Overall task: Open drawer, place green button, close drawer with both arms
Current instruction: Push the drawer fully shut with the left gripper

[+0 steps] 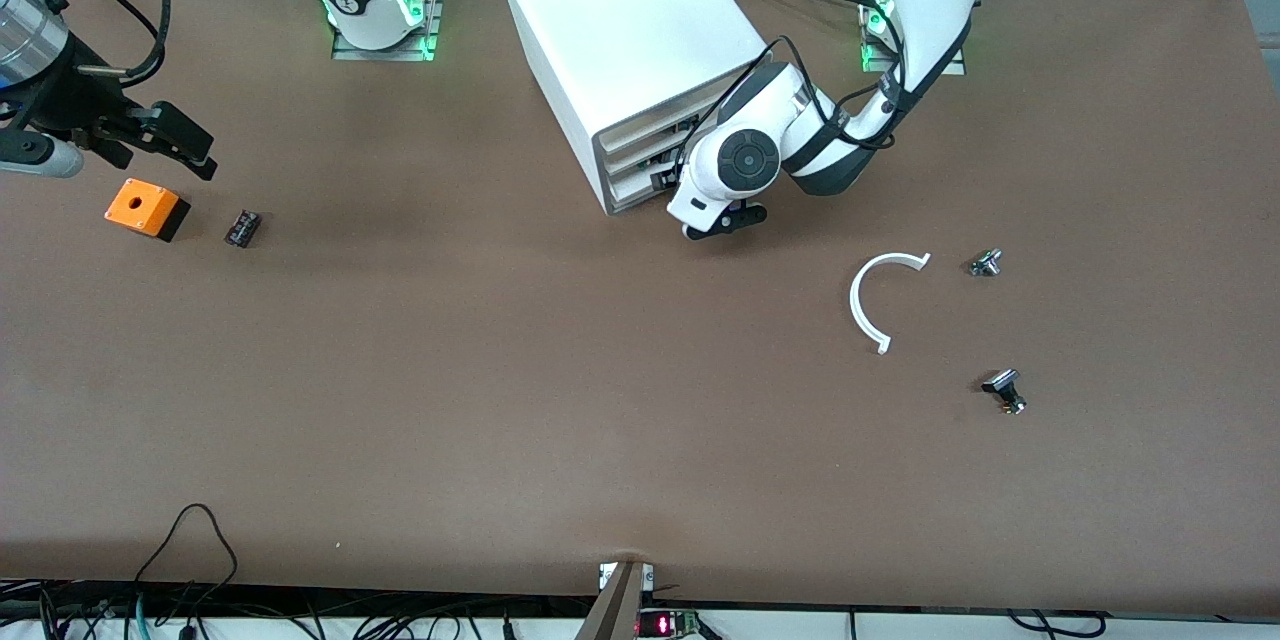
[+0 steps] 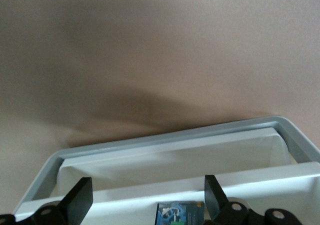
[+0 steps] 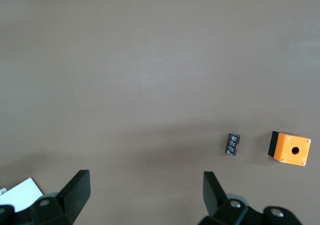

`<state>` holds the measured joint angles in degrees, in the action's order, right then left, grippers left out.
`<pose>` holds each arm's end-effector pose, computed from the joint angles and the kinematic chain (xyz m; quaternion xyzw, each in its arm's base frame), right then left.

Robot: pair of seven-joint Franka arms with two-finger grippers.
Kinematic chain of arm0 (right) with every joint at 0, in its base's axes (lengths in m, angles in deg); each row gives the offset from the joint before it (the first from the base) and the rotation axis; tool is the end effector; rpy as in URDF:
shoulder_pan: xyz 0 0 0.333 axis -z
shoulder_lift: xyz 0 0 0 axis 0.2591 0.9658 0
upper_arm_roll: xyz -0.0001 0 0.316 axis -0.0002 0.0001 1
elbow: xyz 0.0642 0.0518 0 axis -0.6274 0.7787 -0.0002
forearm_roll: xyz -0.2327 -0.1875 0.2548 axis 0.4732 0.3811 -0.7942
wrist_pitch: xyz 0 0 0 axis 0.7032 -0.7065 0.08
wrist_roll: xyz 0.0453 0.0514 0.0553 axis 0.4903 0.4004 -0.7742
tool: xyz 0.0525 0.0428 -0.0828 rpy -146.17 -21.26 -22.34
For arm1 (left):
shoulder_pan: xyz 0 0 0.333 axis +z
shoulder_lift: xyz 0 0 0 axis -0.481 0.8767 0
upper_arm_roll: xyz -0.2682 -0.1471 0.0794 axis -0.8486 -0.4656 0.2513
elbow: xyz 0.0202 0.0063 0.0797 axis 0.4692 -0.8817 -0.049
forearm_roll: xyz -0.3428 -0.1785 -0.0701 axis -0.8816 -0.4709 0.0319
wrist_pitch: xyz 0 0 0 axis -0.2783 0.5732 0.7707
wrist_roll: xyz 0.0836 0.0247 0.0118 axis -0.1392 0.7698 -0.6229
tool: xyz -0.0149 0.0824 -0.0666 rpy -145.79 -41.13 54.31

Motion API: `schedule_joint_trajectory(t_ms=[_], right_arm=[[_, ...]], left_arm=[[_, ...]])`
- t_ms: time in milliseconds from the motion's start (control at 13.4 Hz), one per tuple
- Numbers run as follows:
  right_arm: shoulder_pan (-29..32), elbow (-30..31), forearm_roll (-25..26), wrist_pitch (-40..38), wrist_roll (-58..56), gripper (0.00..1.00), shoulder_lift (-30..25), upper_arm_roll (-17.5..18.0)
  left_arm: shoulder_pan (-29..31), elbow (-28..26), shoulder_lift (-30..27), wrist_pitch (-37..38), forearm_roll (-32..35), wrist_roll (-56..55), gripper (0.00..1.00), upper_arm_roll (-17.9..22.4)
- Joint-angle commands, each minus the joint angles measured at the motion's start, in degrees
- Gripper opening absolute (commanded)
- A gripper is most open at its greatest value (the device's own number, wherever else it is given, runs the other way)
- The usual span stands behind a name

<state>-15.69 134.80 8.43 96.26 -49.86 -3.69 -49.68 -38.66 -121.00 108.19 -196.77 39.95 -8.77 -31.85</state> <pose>0.5446 0.0462 0.6114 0.9971 -0.0652 0.0397 0.0041 0.4382 -0.4192 0.2360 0.9573 0.1565 -0.2397 0.0413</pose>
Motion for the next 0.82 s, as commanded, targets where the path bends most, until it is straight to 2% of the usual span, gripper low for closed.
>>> schedule_joint_trajectory(t_ms=[0,746], right_arm=[[0.5,-1.3,0.1,-0.7,-3.5,1.00,0.3,0.4],[0.8,-2.3,-0.4,-0.7,-4.4,1.00,0.4,-0.1]], left_arm=[[-0.5,-1.0,-0.6,0.3,-1.9,-0.6,0.98,-0.6],[-1.3,-0.6,-0.4,0.4,-1.9,-3.6,0.98,-1.7]])
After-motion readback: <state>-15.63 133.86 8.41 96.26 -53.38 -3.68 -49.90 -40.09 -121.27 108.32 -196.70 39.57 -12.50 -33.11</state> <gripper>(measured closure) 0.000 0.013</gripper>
